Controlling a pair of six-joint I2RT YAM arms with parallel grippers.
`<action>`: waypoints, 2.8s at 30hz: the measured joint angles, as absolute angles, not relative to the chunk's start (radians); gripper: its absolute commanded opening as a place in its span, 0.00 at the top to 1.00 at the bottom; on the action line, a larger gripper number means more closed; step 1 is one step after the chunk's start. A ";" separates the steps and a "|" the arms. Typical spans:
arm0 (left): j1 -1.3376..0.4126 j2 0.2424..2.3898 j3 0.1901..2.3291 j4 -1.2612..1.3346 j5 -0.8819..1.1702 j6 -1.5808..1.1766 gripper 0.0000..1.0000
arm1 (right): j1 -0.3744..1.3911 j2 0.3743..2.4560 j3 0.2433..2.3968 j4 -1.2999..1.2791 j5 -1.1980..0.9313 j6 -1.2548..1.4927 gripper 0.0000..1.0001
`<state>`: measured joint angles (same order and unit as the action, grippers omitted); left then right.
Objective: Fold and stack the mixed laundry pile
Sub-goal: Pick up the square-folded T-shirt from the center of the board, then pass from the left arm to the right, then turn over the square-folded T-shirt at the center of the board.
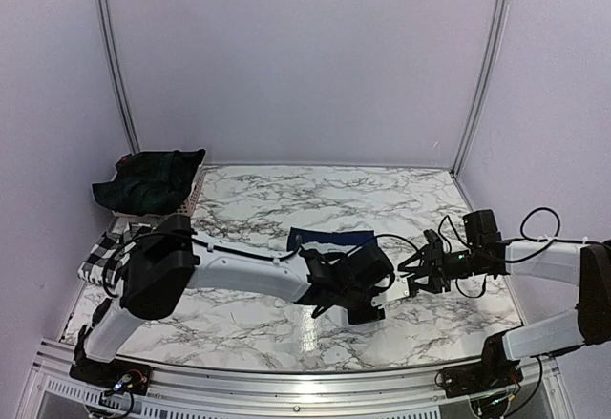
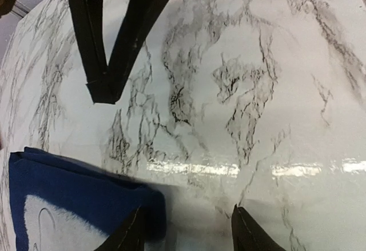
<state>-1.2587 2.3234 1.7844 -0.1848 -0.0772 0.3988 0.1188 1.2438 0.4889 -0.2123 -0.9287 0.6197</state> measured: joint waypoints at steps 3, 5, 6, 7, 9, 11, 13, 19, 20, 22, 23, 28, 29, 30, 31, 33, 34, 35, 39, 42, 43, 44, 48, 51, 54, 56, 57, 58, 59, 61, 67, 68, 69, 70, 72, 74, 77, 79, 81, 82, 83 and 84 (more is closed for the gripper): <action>-1.274 2.400 1.840 -0.174 -0.120 0.418 0.65 | 0.118 1.234 0.470 -0.223 -0.927 0.619 0.43; -1.273 2.415 1.869 -0.173 -0.150 0.421 0.75 | 0.117 1.232 0.459 -0.226 -0.920 0.621 0.40; -1.271 2.418 1.873 -0.172 -0.162 0.430 0.80 | 0.117 1.232 0.453 -0.226 -0.915 0.625 0.38; -1.270 2.419 1.875 -0.173 -0.168 0.427 0.86 | 0.117 1.232 0.447 -0.223 -0.912 0.631 0.37; -1.268 2.419 1.875 -0.173 -0.178 0.421 0.97 | 0.116 1.232 0.431 -0.205 -0.905 0.646 0.35; -1.267 2.419 1.875 -0.173 -0.181 0.413 1.00 | 0.113 1.233 0.418 -0.183 -0.902 0.664 0.32; -1.265 2.418 1.874 -0.173 -0.184 0.406 1.00 | 0.113 1.239 0.405 -0.157 -0.898 0.685 0.30; -1.264 2.374 1.827 -0.167 -0.180 0.391 1.00 | 0.113 1.278 0.397 -0.101 -0.891 0.715 0.29; -1.264 2.363 1.818 -0.167 -0.179 0.389 1.00 | 0.113 1.281 0.397 -0.096 -0.890 0.718 0.28; -1.264 2.339 1.802 -0.165 -0.175 0.385 1.00 | 0.113 1.285 0.395 -0.079 -0.890 0.729 0.22; -1.264 2.328 1.798 -0.165 -0.173 0.384 1.00 | 0.113 1.285 0.393 -0.067 -0.890 0.734 0.17; -1.262 2.289 1.779 -0.159 -0.154 0.373 1.00 | 0.123 1.299 0.380 0.008 -0.893 0.792 0.04; -1.260 2.284 1.779 -0.157 -0.149 0.370 1.00 | 0.133 1.310 0.380 0.034 -0.892 0.816 0.04; -1.259 2.282 1.779 -0.153 -0.142 0.368 1.00 | 0.145 1.322 0.380 0.060 -0.892 0.834 0.04; -1.258 2.281 1.779 -0.149 -0.135 0.366 1.00 | 0.157 1.336 0.380 0.087 -0.892 0.854 0.03; -1.258 2.281 1.779 -0.144 -0.127 0.363 1.00 | 0.178 1.367 0.380 0.139 -0.892 0.891 0.04; -1.258 2.281 1.779 -0.144 -0.122 0.363 1.00 | 0.189 1.388 0.380 0.168 -0.891 0.915 0.04; -1.258 2.281 1.779 -0.143 -0.118 0.362 1.00 | 0.198 1.407 0.381 0.191 -0.891 0.932 0.05; -1.258 2.280 1.778 -0.139 -0.097 0.355 1.00 | 0.238 1.501 0.419 0.281 -0.896 0.999 0.11; -1.258 2.269 1.763 -0.133 -0.082 0.349 1.00 | 0.253 1.570 0.454 0.341 -0.897 1.041 0.18; -1.258 2.263 1.757 -0.131 -0.077 0.347 1.00 | 0.256 1.592 0.465 0.360 -0.896 1.053 0.20; -1.258 2.257 1.750 -0.128 -0.072 0.344 1.00 | 0.257 1.615 0.476 0.379 -0.897 1.065 0.23; -1.258 2.233 1.723 -0.113 -0.051 0.337 1.00 | 0.261 1.692 0.510 0.440 -0.905 1.105 0.38; -1.258 2.214 1.706 -0.106 -0.038 0.333 1.00 | 0.261 1.737 0.522 0.489 -0.909 1.133 0.45; -1.258 2.200 1.697 -0.099 -0.030 0.332 1.00 | 0.262 1.779 0.534 0.531 -0.914 1.159 0.48; -1.258 2.195 1.692 -0.094 -0.023 0.332 1.00 | 0.262 1.797 0.549 0.537 -0.914 1.163 0.51; -1.258 2.193 1.688 -0.093 -0.017 0.331 1.00 | 0.263 1.808 0.562 0.536 -0.913 1.160 0.52; -1.258 2.191 1.683 -0.091 -0.012 0.330 1.00 | 0.263 1.819 0.576 0.532 -0.910 1.156 0.54; -1.258 2.189 1.679 -0.089 -0.007 0.330 1.00 | 0.263 1.831 0.593 0.524 -0.908 1.150 0.59; -1.259 2.186 1.668 -0.086 -0.003 0.329 1.00 | 0.264 1.853 0.626 0.509 -0.902 1.133 0.73; -1.259 2.159 1.623 -0.079 -0.007 0.310 0.61 | 0.265 1.888 0.669 0.444 -0.888 1.085 1.00; -1.259 2.151 1.616 -0.079 -0.010 0.305 0.51 | 0.265 1.887 0.680 0.421 -0.886 1.068 1.00; -1.259 2.137 1.602 -0.079 -0.013 0.290 0.37 | 0.265 1.884 0.694 0.391 -0.880 1.048 1.00; -1.257 2.119 1.586 -0.078 -0.020 0.273 0.22 | 0.265 1.880 0.706 0.363 -0.874 1.028 1.00; -1.254 2.067 1.541 -0.074 -0.036 0.237 0.02 | 0.262 1.860 0.740 0.266 -0.857 0.965 1.00; -1.250 2.004 1.497 -0.071 -0.057 0.200 0.01 | 0.256 1.825 0.775 0.166 -0.840 0.897 1.00; -1.236 1.899 1.434 -0.062 -0.110 0.133 0.01 | 0.235 1.741 0.834 -0.007 -0.817 0.769 1.00; -1.223 1.835 1.397 -0.051 -0.152 0.087 0.01 | 0.217 1.696 0.878 -0.112 -0.796 0.680 1.00; -1.211 1.787 1.365 -0.049 -0.188 0.038 0.01 | 0.196 1.664 0.940 -0.233 -0.757 0.576 1.00; -1.206 1.768 1.351 -0.049 -0.205 0.013 0.01 | 0.185 1.652 0.976 -0.298 -0.731 0.522 1.00; -1.202 1.756 1.341 -0.051 -0.218 -0.007 0.01 | 0.174 1.644 1.014 -0.358 -0.702 0.472 1.00; -1.198 1.744 1.328 -0.052 -0.233 -0.031 0.01 | 0.161 1.637 1.060 -0.426 -0.664 0.416 1.00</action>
